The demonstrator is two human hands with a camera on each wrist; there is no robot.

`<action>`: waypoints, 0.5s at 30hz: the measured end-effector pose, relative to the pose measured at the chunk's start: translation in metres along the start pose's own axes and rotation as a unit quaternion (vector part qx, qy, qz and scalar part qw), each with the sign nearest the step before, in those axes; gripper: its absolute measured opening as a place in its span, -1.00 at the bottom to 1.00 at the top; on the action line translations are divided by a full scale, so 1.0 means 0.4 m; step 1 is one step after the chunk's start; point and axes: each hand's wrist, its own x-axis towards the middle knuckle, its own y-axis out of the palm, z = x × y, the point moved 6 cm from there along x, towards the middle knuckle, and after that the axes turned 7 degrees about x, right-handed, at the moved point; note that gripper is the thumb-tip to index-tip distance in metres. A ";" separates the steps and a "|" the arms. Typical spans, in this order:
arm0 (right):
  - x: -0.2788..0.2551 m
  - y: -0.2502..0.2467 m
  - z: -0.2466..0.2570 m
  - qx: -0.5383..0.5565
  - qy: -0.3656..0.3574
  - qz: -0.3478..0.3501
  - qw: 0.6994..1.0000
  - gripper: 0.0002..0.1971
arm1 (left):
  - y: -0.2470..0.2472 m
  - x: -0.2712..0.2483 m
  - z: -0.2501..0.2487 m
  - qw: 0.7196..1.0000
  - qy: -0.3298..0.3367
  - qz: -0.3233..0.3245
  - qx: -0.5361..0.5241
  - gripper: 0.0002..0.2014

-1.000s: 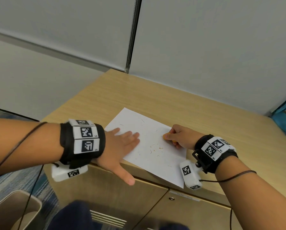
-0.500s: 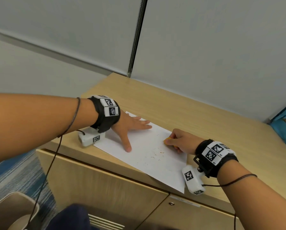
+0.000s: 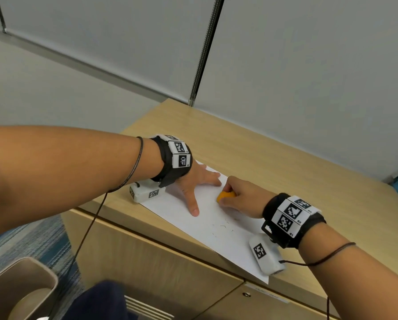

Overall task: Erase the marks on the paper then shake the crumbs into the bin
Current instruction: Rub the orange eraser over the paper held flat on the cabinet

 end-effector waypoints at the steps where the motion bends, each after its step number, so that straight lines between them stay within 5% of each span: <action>1: 0.002 0.004 0.000 -0.006 -0.004 0.001 1.000 -0.77 | -0.003 0.003 -0.003 1.000 0.005 -0.002 0.002 0.16; 6: -0.008 0.002 0.005 -0.021 -0.026 0.002 0.999 -0.80 | 0.007 0.034 -0.023 0.997 0.070 -0.012 0.036 0.22; 11: -0.016 0.009 0.016 -0.073 -0.049 -0.006 0.996 -0.80 | 0.031 0.041 -0.014 0.997 0.043 -0.001 0.071 0.19; 15: 0.012 -0.057 -0.004 -0.137 0.011 -0.043 0.990 -0.78 | 0.033 0.048 -0.008 0.997 0.035 0.000 0.070 0.24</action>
